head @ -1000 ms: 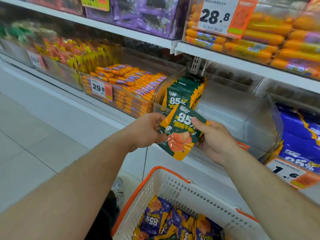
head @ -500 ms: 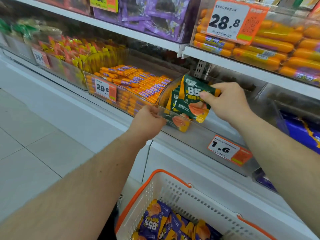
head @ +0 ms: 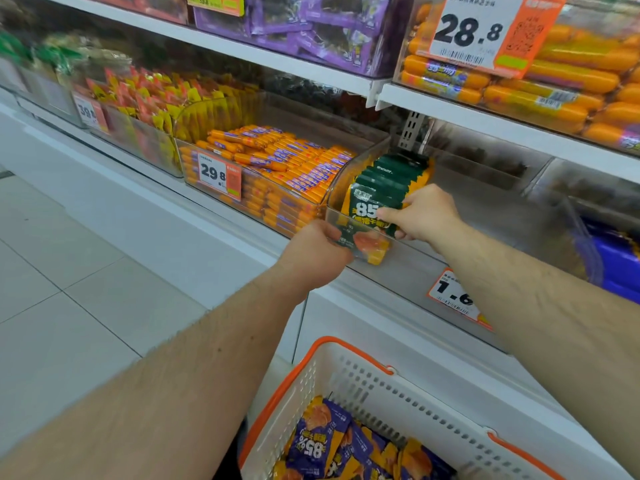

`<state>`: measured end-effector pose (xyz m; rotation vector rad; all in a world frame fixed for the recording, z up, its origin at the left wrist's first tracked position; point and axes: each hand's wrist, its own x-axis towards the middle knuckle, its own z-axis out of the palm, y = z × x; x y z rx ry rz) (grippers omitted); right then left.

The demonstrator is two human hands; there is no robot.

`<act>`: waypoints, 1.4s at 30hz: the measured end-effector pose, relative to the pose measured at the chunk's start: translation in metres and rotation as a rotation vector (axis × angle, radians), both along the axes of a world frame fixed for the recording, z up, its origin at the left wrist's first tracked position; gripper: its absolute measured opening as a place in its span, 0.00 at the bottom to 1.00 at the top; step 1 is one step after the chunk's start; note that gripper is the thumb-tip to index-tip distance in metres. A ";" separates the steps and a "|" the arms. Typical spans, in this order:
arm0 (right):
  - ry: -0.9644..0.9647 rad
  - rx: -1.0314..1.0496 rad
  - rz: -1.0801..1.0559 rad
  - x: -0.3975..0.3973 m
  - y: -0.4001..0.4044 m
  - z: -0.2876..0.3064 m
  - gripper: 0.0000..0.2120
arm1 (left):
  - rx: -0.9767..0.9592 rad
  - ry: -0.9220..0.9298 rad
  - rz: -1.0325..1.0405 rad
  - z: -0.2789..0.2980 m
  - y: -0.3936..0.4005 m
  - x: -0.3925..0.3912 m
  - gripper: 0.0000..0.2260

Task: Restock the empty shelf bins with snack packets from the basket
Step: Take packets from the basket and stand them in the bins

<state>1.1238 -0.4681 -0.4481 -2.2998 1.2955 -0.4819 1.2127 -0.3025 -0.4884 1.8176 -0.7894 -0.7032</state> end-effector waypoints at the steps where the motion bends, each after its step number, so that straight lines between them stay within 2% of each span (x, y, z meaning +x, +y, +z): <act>1: 0.000 -0.009 -0.023 -0.002 -0.002 0.001 0.15 | 0.002 -0.001 -0.005 0.000 -0.001 -0.001 0.12; 7: 0.023 -0.001 -0.068 -0.010 -0.009 0.000 0.18 | 0.043 -0.025 -0.059 0.000 -0.002 -0.011 0.12; 10: 0.038 -0.057 -0.110 -0.015 -0.008 -0.001 0.18 | 0.042 -0.042 -0.095 0.000 -0.001 -0.015 0.06; 13: -0.076 -0.393 -0.052 -0.024 0.010 -0.006 0.11 | 0.113 -0.125 -0.150 -0.004 0.000 -0.019 0.05; 16: -0.384 -0.801 0.235 -0.033 0.039 -0.023 0.03 | 0.234 -0.232 -0.268 -0.011 -0.002 -0.024 0.13; 18: -0.512 -0.866 0.344 -0.042 0.057 -0.040 0.03 | 0.315 -0.322 -0.375 -0.017 -0.003 -0.029 0.15; 21: -0.634 -0.732 0.370 -0.060 0.082 -0.067 0.03 | 0.491 -0.474 -0.590 -0.028 -0.002 -0.038 0.16; 24: -0.580 -0.494 0.257 -0.086 0.096 -0.120 0.04 | 0.713 -0.553 -0.827 -0.040 0.000 -0.050 0.21; 26: -0.393 -0.249 0.175 -0.105 0.100 -0.165 0.04 | 0.806 -0.602 -0.928 -0.050 0.001 -0.058 0.22; 29: 0.023 0.109 0.156 -0.132 0.104 -0.228 0.09 | 0.863 -0.639 -1.004 -0.063 0.000 -0.068 0.21; 32: 0.349 0.309 0.208 -0.152 0.109 -0.283 0.08 | 0.882 -0.638 -1.029 -0.068 -0.003 -0.073 0.20; 35: 0.626 0.418 0.260 -0.166 0.116 -0.325 0.05 | 0.863 -0.630 -1.011 -0.068 -0.009 -0.076 0.20; 37: 0.711 0.468 0.293 -0.175 0.120 -0.339 0.04 | 0.858 -0.627 -1.003 -0.070 -0.013 -0.078 0.20; 40: 0.675 0.520 0.294 -0.180 0.125 -0.351 0.13 | 0.862 -0.619 -1.000 -0.073 -0.016 -0.078 0.20; 42: 0.663 0.529 0.297 -0.180 0.126 -0.354 0.10 | 0.867 -0.618 -0.999 -0.074 -0.018 -0.078 0.20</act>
